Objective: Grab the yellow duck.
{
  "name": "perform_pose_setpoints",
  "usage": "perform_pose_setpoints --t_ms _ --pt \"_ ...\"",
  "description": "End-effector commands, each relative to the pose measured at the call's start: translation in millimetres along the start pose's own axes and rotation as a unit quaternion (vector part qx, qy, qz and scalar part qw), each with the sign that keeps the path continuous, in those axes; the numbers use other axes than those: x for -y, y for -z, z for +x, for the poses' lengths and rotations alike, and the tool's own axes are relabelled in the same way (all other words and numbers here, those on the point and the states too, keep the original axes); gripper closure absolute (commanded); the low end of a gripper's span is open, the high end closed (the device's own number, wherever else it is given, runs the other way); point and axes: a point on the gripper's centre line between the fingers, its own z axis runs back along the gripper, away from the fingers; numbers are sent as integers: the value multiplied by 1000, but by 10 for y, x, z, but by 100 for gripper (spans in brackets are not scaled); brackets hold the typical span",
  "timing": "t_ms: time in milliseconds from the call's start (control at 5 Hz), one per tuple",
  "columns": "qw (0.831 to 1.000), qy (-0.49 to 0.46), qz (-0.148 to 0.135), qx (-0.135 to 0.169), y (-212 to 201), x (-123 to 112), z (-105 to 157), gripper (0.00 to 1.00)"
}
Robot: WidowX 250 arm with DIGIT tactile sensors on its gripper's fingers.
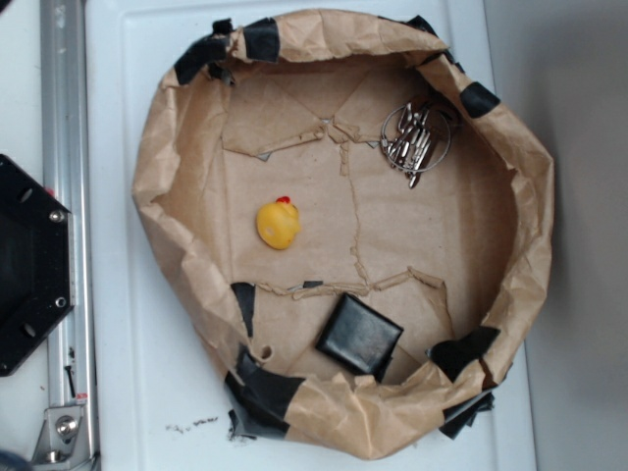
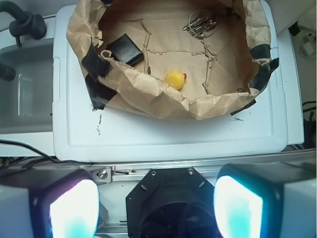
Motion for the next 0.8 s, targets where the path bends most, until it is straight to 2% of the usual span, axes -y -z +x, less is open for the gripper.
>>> perform_pose_setpoints --t_ms 0,200,400,600 --pt "1000 0 0 0 0 0 0 0" --pt "996 -71 -19 -58 179 -129 321 0" --pt "991 -116 -6 -62 341 -223 630 0" --pt "991 -124 25 -50 598 -370 867 0"
